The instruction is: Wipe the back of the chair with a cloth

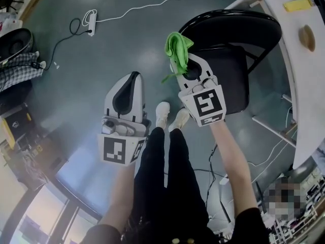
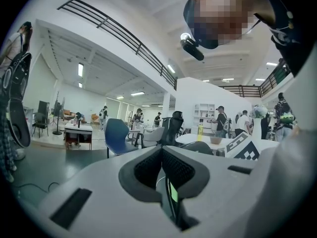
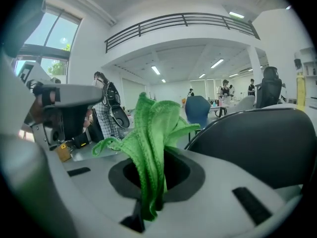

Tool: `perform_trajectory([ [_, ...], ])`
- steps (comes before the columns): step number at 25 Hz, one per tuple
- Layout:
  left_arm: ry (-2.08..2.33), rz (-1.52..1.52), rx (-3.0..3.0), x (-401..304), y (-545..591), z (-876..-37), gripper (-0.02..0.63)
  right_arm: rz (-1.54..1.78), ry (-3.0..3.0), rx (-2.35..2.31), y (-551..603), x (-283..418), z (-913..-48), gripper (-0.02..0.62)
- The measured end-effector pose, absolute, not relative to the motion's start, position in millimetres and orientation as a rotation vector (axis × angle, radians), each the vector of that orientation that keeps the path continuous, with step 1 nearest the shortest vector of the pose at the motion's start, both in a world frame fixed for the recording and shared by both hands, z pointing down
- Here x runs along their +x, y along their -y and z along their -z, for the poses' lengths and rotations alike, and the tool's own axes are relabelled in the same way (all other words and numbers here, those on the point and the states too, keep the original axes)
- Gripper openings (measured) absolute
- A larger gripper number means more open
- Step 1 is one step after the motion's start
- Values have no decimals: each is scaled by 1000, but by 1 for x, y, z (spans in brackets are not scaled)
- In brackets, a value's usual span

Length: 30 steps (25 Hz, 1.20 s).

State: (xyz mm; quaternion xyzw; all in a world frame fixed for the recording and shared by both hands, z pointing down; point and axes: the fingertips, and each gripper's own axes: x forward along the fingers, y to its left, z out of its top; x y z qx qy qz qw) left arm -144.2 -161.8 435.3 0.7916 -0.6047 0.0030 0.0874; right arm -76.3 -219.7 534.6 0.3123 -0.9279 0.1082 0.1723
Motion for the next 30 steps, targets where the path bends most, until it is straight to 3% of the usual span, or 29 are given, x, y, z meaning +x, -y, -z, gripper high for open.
perform_trajectory([
  [11, 1840, -10, 2419, -140, 156, -401, 6, -191, 2722, 1067, 217, -46, -457, 44],
  [24, 1708, 29, 2517, -91, 114, -258, 5, -194, 2696, 1479, 111, 57, -290, 44],
  [30, 1642, 2, 2621, -66, 99, -200, 5, 19, 2557, 1644, 82, 98, -214, 45],
])
